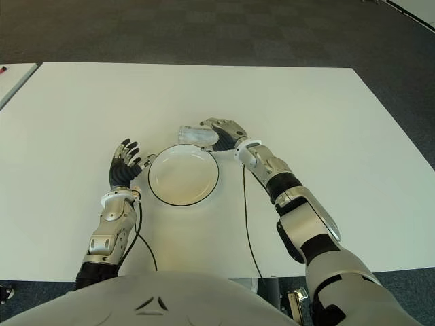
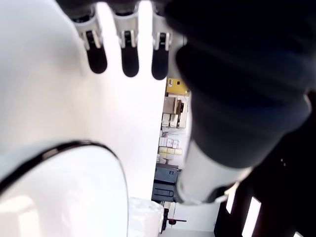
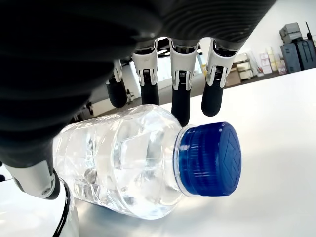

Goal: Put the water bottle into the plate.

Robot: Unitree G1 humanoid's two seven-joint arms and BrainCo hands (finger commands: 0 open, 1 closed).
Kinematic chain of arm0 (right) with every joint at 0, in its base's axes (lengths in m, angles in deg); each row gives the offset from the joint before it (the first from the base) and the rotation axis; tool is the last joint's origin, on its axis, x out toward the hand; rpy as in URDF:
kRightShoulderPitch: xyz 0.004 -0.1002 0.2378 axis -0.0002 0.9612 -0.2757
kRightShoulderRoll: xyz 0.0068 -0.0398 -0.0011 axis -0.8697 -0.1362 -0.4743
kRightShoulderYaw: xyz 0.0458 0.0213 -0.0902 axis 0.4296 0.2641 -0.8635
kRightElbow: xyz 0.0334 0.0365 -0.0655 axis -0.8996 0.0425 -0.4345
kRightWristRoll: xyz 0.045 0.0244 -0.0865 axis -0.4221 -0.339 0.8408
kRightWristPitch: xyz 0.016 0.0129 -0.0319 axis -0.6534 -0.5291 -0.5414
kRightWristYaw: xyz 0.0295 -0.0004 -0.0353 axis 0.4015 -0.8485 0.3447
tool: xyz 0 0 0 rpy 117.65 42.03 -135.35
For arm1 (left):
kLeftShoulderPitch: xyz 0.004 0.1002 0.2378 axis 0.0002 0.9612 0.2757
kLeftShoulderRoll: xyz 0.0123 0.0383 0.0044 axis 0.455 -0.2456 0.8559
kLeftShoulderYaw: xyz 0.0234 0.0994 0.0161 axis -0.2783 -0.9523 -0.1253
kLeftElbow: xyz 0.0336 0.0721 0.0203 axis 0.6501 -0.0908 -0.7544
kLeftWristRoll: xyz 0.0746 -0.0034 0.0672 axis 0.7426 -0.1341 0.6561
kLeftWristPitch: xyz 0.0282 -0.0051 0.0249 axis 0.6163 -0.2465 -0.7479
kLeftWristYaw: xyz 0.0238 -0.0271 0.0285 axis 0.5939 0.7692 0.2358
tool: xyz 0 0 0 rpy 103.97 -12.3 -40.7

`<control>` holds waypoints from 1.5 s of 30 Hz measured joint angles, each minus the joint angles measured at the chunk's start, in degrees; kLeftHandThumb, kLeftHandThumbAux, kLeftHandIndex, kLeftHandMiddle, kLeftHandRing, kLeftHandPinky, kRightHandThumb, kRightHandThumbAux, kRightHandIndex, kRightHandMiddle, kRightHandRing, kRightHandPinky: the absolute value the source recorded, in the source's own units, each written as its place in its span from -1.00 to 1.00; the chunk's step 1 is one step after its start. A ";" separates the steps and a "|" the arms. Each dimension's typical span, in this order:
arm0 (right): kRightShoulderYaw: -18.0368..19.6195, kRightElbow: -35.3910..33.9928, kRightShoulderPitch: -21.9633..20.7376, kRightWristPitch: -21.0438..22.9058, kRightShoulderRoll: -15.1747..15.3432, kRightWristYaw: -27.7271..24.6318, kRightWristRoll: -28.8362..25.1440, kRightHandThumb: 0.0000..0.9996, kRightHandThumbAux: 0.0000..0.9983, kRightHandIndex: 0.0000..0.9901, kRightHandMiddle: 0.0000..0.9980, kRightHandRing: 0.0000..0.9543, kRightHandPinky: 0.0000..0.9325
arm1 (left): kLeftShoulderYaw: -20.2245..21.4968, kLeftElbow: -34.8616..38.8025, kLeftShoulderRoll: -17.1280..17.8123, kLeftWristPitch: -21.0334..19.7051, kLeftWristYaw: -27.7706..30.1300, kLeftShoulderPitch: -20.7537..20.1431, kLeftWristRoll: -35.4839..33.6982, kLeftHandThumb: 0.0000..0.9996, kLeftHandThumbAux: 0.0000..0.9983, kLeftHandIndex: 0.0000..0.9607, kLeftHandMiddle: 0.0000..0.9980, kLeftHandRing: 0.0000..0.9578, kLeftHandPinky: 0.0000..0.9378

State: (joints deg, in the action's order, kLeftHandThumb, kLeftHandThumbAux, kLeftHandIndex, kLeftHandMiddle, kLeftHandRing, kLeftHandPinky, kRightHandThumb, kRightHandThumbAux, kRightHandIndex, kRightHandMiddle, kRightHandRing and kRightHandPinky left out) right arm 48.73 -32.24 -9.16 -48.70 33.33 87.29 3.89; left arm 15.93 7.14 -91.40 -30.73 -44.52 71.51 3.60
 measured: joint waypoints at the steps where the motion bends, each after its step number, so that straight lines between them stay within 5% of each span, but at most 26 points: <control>1: -0.03 0.27 -0.03 -0.14 -0.03 0.07 0.01 0.88 0.11 -0.73 -0.63 -0.54 -0.61 | 0.00 -0.01 0.00 0.00 -0.03 0.00 0.02 -0.94 0.94 -0.73 -0.68 -0.71 -0.65; 45: -1.71 6.11 -2.37 -3.08 -0.72 5.32 2.01 0.79 0.10 -0.73 -0.44 -0.58 -0.72 | -0.15 -0.26 0.00 0.02 -0.78 -0.04 -0.07 -0.94 0.94 -0.72 -0.68 -0.70 -0.65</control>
State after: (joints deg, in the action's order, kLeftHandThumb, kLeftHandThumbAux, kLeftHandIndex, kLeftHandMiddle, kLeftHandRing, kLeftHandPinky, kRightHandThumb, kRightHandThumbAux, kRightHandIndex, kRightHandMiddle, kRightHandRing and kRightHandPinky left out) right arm 47.02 -26.13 -11.53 -51.78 32.61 92.61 5.90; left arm 15.78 6.88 -91.40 -30.71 -45.30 71.47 3.53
